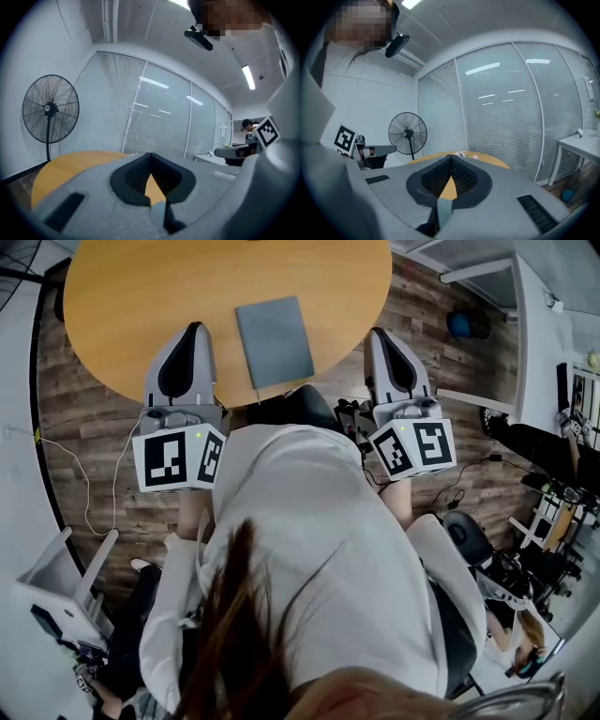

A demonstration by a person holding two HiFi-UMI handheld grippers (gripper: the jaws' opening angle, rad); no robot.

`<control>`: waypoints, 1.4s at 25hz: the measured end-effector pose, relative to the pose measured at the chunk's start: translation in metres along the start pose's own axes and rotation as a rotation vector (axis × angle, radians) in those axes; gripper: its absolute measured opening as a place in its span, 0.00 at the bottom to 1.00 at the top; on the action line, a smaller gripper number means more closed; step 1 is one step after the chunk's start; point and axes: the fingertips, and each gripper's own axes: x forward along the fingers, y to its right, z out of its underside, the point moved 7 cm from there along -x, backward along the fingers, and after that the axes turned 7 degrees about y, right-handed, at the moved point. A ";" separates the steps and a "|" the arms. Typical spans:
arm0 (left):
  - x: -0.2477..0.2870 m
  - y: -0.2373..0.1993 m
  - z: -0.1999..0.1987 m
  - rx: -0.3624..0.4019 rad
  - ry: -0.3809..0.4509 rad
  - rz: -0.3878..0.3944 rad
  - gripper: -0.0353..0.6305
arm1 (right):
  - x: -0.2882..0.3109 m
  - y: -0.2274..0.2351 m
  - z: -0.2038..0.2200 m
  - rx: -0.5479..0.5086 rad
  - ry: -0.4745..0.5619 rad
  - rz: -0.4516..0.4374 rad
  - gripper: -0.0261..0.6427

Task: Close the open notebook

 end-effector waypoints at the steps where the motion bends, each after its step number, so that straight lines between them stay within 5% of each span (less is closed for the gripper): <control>1: 0.002 0.000 0.001 -0.007 -0.001 0.001 0.08 | 0.001 0.000 0.001 -0.002 -0.001 0.001 0.04; 35: 0.014 0.009 0.013 -0.009 -0.044 0.034 0.08 | 0.020 -0.002 0.010 -0.016 -0.025 -0.020 0.04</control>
